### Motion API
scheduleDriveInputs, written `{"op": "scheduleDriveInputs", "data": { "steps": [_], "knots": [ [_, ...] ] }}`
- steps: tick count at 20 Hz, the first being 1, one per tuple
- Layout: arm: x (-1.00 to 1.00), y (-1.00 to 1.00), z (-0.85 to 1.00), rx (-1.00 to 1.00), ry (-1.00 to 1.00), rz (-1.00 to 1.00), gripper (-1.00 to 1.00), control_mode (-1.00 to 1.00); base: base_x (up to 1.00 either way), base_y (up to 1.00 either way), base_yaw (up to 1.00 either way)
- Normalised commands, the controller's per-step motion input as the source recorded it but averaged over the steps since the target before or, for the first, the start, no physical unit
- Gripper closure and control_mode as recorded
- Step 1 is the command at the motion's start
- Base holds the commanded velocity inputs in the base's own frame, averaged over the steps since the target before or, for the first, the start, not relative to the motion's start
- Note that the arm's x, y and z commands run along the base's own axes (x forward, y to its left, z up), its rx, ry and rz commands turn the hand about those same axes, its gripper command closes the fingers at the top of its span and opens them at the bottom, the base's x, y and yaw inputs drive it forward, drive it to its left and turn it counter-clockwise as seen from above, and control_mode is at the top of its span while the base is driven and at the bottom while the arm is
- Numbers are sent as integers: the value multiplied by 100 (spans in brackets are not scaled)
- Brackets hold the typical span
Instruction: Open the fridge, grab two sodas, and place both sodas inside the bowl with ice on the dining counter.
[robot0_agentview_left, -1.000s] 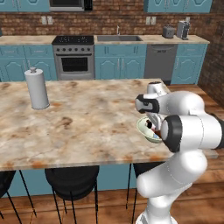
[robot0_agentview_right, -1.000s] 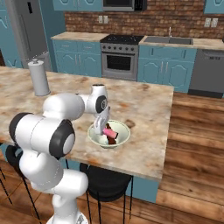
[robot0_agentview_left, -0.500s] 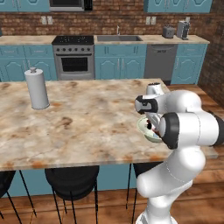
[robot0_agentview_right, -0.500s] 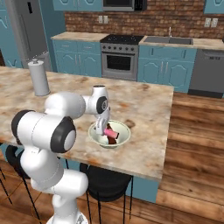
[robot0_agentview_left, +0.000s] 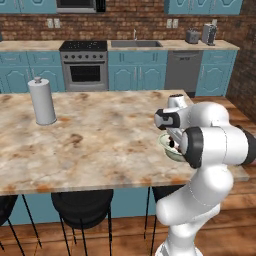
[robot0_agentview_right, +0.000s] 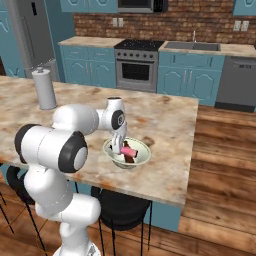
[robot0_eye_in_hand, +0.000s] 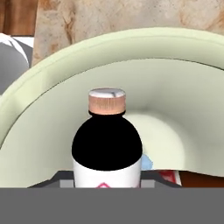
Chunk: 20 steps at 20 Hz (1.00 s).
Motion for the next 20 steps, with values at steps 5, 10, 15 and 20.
{"op": "scheduleDriveInputs", "data": {
  "steps": [5,10,15,20],
  "knots": [
    [-25,3,0,-1,-3,0,-100,-100,0,0,0],
    [-19,1,7,-5,-9,0,-100,-100,0,0,0],
    [-16,-9,36,-7,-15,0,-100,-100,0,0,0],
    [-28,-3,42,-4,-14,0,-100,-100,0,0,0]
  ]
}}
